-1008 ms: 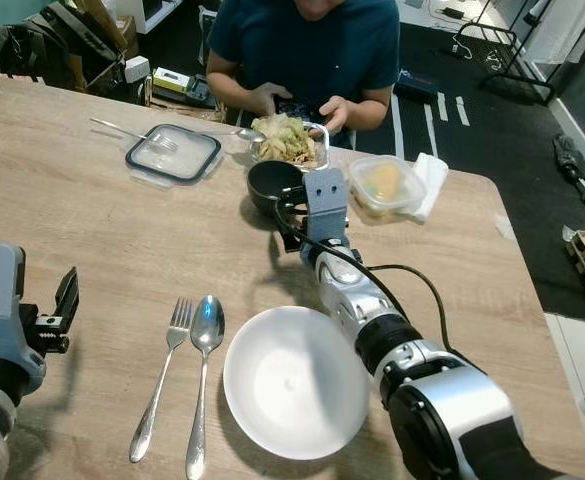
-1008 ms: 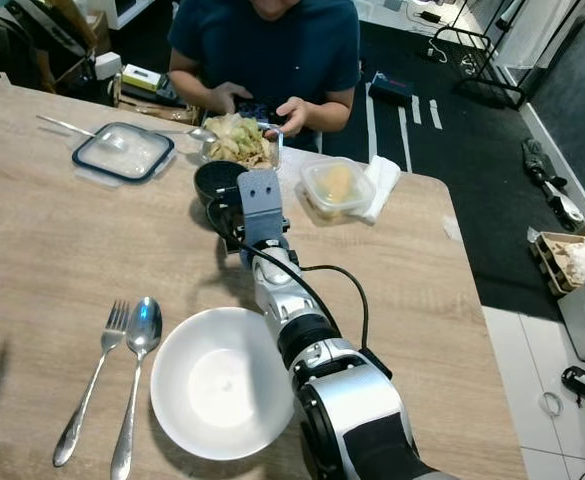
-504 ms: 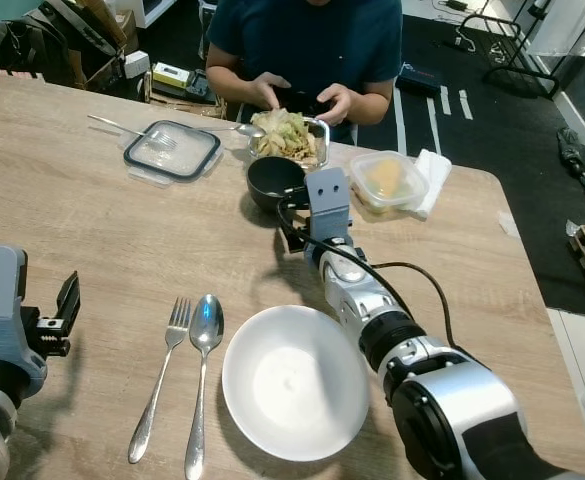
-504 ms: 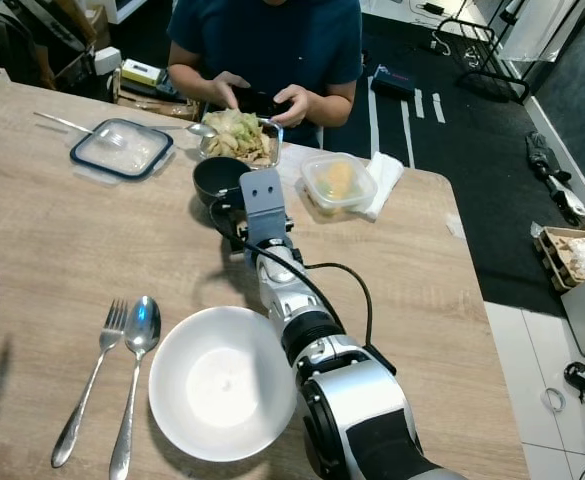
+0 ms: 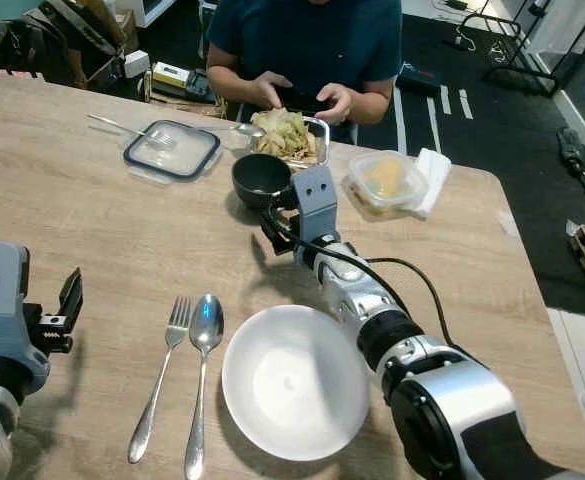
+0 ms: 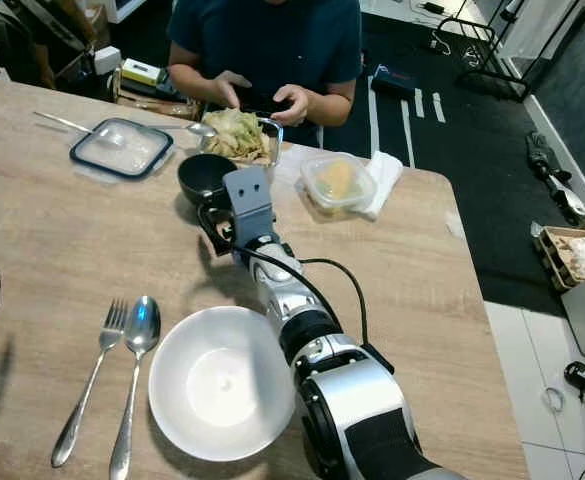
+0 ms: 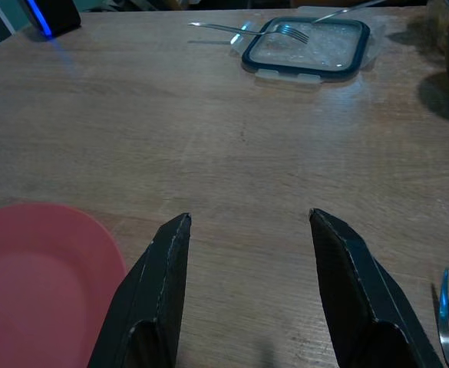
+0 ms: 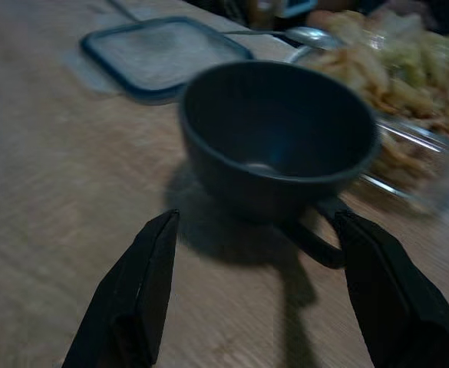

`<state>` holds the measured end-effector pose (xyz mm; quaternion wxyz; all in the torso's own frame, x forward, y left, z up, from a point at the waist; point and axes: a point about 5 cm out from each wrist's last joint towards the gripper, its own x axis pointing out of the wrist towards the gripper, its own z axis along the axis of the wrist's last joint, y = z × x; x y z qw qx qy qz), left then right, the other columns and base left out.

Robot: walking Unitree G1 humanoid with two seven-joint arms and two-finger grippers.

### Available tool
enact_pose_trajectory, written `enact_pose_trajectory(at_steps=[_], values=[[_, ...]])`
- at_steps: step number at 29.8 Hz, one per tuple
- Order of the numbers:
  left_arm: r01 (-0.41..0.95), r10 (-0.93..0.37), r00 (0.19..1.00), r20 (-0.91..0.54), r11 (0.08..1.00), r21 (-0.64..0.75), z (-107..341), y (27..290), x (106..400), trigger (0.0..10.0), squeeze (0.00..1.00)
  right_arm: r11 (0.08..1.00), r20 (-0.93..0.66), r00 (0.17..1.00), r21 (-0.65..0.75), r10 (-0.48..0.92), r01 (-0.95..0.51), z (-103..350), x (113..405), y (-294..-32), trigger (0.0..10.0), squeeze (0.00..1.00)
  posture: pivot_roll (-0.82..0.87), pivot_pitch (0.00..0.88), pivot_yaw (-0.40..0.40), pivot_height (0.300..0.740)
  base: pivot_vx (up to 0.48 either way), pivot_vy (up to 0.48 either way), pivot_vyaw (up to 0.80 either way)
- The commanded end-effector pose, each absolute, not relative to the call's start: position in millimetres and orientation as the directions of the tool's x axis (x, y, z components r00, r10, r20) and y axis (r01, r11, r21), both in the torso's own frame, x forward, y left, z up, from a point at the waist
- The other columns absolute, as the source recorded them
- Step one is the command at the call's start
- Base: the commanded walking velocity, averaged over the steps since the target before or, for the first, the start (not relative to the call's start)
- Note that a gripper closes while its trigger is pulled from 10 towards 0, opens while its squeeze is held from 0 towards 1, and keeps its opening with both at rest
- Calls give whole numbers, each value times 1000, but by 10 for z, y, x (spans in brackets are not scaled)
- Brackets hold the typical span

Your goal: Setting the table

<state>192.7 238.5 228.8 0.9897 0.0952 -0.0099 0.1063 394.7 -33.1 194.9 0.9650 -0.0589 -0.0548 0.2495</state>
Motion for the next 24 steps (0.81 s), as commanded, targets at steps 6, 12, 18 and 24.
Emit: enact_pose_trajectory(at_steps=[6,12,18,24], values=[[-211,210,977,25,961,180,2255,2373,1933,10000,0,903,99,901,-126,423,-410,1975,3975,-402,10000,0,461,149,-46,740,0,0,0],[-211,211,977,23,960,182,2252,2373,1927,10000,0,944,128,935,-64,330,-325,2030,4014,-489,10000,0,466,150,-44,740,0,0,0],[-213,212,977,23,960,184,2257,2378,1920,10000,0,943,95,941,-99,326,-317,1993,4016,-483,10000,0,471,152,-45,740,0,0,0],[-217,217,976,24,958,185,2263,2380,1906,10000,0,945,63,947,-116,315,-306,1934,4003,-453,10000,0,479,157,-46,740,0,0,0]])
